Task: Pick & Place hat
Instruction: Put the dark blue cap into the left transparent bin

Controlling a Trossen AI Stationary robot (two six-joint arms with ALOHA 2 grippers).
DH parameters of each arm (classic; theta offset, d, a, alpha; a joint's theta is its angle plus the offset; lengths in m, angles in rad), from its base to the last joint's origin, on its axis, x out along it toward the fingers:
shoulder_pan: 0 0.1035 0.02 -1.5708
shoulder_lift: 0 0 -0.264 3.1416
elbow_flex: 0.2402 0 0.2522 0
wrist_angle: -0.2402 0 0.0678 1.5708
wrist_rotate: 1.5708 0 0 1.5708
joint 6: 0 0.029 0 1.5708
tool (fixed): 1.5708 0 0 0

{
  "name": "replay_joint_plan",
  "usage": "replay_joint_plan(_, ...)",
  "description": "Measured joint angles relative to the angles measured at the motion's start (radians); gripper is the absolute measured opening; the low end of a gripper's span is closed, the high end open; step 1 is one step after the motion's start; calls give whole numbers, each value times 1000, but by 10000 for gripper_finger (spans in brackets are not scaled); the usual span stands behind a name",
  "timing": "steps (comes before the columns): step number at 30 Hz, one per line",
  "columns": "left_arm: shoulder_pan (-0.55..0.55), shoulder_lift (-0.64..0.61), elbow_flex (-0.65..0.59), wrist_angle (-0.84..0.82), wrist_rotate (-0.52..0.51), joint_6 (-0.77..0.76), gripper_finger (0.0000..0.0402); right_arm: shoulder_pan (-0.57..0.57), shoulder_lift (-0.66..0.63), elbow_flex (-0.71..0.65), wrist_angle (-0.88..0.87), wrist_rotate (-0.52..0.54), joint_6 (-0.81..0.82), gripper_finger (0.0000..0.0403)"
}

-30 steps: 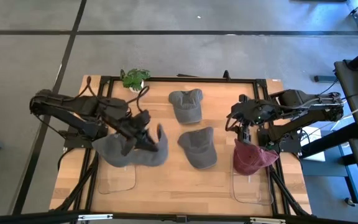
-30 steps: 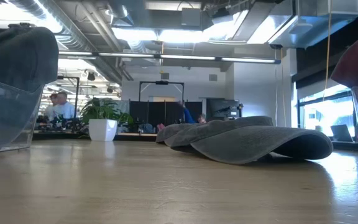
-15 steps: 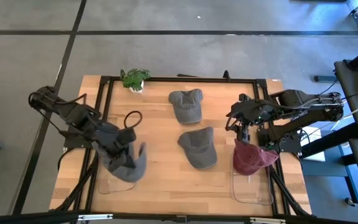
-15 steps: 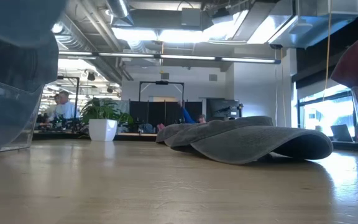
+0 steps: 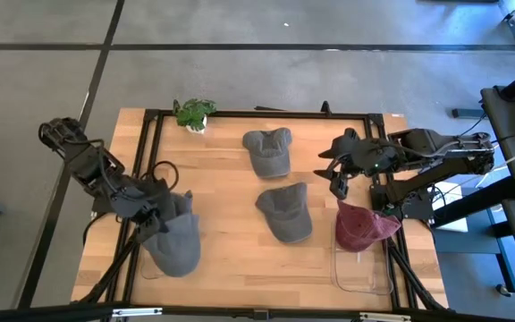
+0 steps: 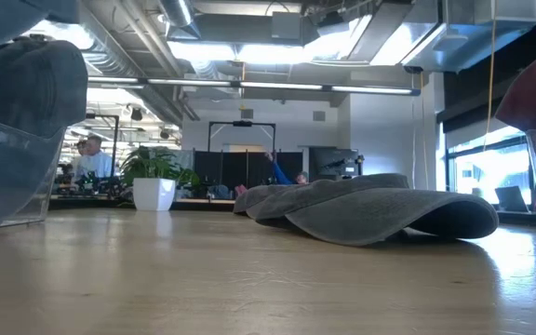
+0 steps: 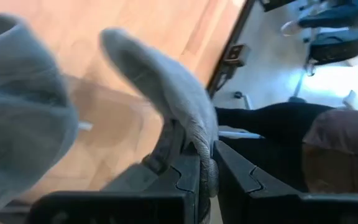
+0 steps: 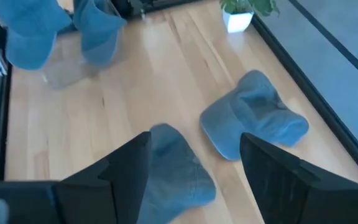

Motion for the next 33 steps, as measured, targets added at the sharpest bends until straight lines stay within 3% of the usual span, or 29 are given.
replay_joint_plan(20, -63, -14, -40, -221, -44, -160, 23, 0, 2, 0, 45, 0, 1, 246)
replay_joint_plan(33, -64, 8, -126, -262, 62, -233, 23, 0, 2, 0, 45, 13, -15, 246)
